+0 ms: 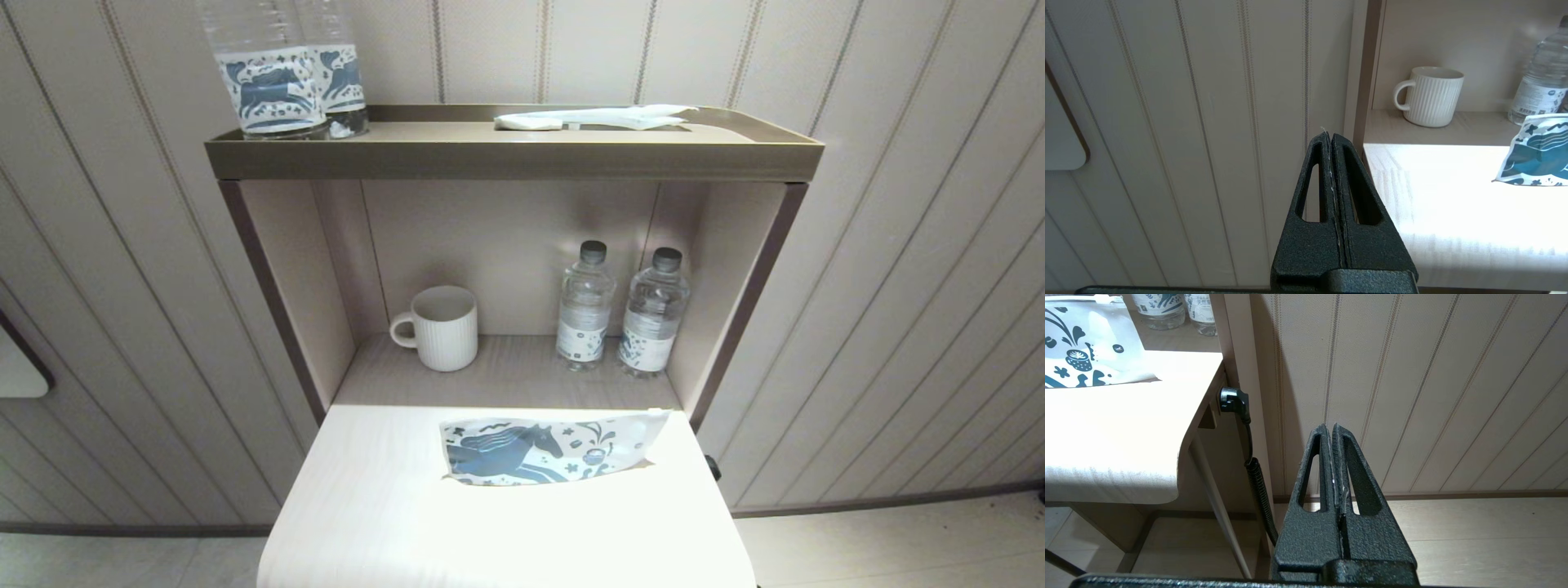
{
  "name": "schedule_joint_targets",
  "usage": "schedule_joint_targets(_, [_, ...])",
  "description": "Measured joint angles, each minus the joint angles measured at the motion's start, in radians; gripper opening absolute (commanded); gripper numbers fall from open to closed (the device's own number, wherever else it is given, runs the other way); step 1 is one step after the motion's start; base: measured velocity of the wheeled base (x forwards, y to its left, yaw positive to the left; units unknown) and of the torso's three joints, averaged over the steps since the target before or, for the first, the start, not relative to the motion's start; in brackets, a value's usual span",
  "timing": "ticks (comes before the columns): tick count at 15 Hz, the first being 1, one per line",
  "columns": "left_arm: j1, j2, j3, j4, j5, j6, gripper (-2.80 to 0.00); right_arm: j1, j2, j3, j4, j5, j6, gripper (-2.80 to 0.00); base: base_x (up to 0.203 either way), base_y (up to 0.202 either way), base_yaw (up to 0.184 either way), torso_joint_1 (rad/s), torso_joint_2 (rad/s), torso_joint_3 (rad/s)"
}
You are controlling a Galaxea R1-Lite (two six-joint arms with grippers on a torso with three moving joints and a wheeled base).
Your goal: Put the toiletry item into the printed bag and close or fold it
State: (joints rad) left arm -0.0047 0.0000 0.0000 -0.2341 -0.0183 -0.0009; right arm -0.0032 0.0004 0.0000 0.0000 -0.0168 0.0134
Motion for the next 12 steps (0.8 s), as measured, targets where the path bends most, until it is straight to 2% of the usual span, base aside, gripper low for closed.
schedule_joint_targets(12, [0.0, 0.0, 0.0, 0.0, -0.004, 0.006, -2.8, 0.0, 0.0, 0.0, 0.001, 0.0, 0.0, -2.8, 0.0, 0.0, 0.0, 0.0, 0.0, 0.0])
